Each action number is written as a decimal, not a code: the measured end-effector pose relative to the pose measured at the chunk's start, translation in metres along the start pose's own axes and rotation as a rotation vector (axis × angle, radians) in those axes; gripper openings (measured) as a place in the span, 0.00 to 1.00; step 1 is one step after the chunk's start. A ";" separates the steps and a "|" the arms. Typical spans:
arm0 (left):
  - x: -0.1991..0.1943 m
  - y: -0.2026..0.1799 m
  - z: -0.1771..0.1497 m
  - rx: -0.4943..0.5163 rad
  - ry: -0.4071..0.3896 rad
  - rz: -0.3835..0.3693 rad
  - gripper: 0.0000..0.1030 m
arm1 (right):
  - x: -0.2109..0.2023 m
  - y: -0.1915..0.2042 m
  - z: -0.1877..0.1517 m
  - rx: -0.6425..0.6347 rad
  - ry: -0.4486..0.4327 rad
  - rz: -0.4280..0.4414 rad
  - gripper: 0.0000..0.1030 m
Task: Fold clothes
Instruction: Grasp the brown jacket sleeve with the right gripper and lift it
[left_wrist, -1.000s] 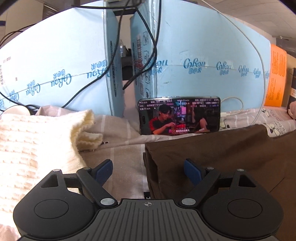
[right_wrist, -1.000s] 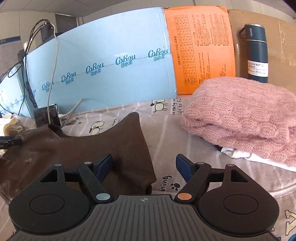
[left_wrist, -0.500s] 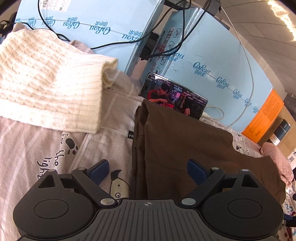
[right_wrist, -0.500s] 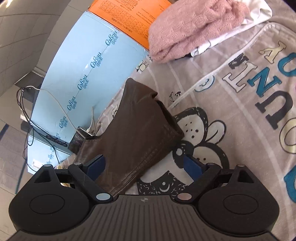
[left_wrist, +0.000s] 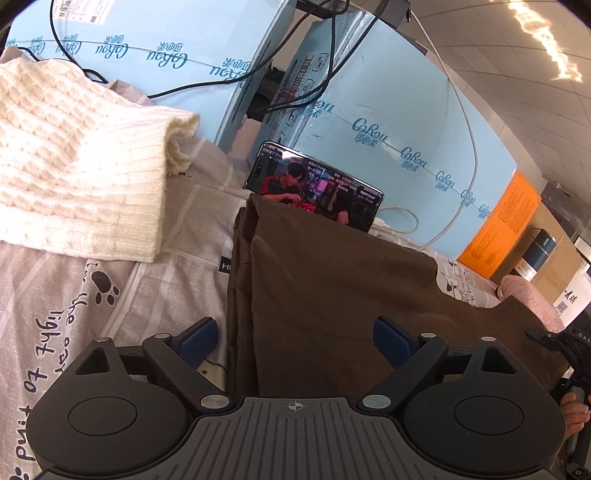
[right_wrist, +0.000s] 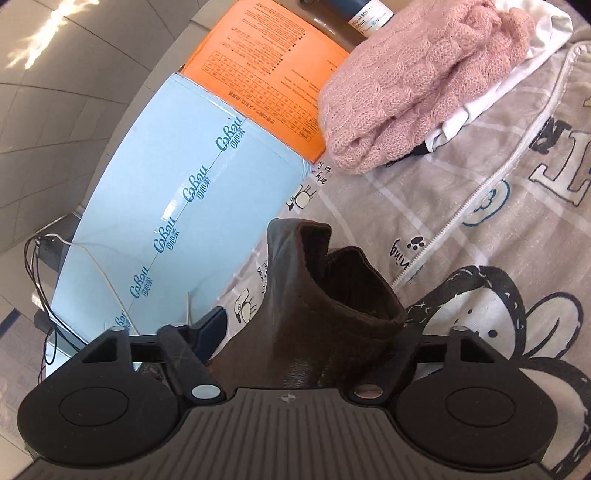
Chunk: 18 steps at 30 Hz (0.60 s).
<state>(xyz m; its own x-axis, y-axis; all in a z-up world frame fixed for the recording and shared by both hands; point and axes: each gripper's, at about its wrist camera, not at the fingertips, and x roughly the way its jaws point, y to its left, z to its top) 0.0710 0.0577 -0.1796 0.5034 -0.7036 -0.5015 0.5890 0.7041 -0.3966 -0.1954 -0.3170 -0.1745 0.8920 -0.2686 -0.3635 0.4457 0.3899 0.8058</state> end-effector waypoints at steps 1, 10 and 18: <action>0.000 -0.002 -0.001 0.014 -0.001 0.008 0.77 | 0.002 -0.003 0.000 0.014 0.010 0.009 0.16; -0.005 -0.007 -0.004 0.065 0.005 -0.011 0.30 | -0.031 0.001 0.001 0.001 -0.030 0.104 0.05; -0.018 -0.061 -0.043 0.230 0.104 -0.280 0.30 | -0.105 -0.024 0.014 -0.053 -0.179 -0.051 0.05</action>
<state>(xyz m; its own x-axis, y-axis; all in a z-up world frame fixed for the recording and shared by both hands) -0.0008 0.0320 -0.1793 0.2431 -0.8438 -0.4784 0.8270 0.4380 -0.3524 -0.3013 -0.3108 -0.1488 0.8429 -0.4397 -0.3102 0.4973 0.4165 0.7610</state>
